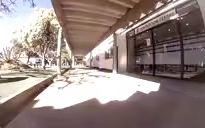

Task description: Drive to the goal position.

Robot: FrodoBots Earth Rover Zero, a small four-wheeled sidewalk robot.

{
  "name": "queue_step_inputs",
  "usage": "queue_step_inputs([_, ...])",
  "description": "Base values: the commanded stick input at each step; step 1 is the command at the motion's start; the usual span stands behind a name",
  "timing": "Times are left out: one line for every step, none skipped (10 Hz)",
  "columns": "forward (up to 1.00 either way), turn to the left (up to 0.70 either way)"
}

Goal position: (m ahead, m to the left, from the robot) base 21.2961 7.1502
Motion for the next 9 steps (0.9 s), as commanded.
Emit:
queue_step_inputs([0.96, 0.00])
queue_step_inputs([0.96, 0.00])
queue_step_inputs([0.96, 0.00])
queue_step_inputs([0.96, 0.00])
queue_step_inputs([0.96, 0.00])
queue_step_inputs([0.96, 0.00])
queue_step_inputs([0.96, 0.00])
queue_step_inputs([0.96, 0.00])
queue_step_inputs([0.96, 0.00])
